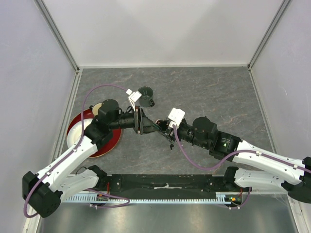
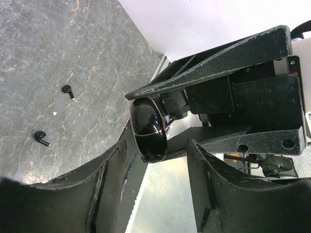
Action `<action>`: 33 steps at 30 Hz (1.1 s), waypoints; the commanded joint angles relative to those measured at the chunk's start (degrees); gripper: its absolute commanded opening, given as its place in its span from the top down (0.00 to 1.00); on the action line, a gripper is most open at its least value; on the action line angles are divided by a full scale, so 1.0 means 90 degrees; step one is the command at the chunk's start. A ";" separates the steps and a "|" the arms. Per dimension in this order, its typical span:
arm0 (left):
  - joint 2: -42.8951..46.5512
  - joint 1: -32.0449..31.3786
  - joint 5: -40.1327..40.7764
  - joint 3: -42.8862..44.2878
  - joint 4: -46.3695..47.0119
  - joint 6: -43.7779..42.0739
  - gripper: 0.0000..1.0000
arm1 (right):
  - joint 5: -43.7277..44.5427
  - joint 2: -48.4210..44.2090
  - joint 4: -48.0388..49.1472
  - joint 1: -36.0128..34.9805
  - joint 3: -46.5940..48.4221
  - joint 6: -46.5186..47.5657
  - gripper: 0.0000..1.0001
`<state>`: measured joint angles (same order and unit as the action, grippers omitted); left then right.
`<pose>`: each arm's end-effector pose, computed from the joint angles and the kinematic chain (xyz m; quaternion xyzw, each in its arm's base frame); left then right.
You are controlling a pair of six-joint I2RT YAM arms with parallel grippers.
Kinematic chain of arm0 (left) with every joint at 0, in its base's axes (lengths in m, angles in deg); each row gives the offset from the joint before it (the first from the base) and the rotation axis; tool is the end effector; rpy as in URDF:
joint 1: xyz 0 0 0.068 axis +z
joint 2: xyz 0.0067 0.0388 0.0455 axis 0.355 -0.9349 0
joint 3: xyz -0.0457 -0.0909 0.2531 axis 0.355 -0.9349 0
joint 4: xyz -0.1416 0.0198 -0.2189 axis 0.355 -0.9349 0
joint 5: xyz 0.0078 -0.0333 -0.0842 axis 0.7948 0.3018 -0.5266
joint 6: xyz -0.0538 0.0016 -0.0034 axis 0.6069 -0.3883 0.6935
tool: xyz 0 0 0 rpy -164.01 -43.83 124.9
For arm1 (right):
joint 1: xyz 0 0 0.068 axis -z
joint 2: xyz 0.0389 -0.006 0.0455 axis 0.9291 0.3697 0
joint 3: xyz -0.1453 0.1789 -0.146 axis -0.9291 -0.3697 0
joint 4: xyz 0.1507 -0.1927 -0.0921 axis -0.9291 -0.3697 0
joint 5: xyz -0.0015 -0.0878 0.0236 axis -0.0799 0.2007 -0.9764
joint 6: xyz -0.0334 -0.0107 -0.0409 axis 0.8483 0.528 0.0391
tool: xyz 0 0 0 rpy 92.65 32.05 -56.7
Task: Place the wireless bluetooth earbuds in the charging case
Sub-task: Pick up the charging case at the center of the board.
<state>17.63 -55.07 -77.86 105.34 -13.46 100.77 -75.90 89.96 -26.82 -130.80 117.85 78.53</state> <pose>0.1696 -0.1448 0.3247 0.1800 0.7389 -0.5824 0.2871 0.1090 0.2045 0.3402 -0.4317 0.6421 0.2662 0.5749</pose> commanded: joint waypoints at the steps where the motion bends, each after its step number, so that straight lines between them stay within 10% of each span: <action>1: -0.0041 -0.0097 -0.0187 0.0106 0.0391 -0.0016 0.43 | -0.0036 0.0005 0.0419 -0.0096 0.0003 -0.0126 1.00; 24: -0.0373 -0.0410 -0.0109 0.0174 0.0498 -0.0094 0.54 | -0.0143 0.0073 0.0751 -0.0214 -0.0055 -0.0174 1.00; 30: -0.0364 -0.0419 -0.0226 0.0155 0.0498 -0.0172 0.90 | 0.0042 0.0112 0.0751 -0.0214 -0.0065 -0.0145 1.00; 33: -0.0334 -0.0429 -0.0139 0.0116 0.0498 -0.0289 0.98 | 0.0266 0.0142 0.0799 -0.0224 -0.0036 -0.0350 0.74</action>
<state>14.24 -57.67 -76.42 105.34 -11.65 100.57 -75.00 90.57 -25.34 -132.33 117.00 78.05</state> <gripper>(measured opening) 0.334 0.561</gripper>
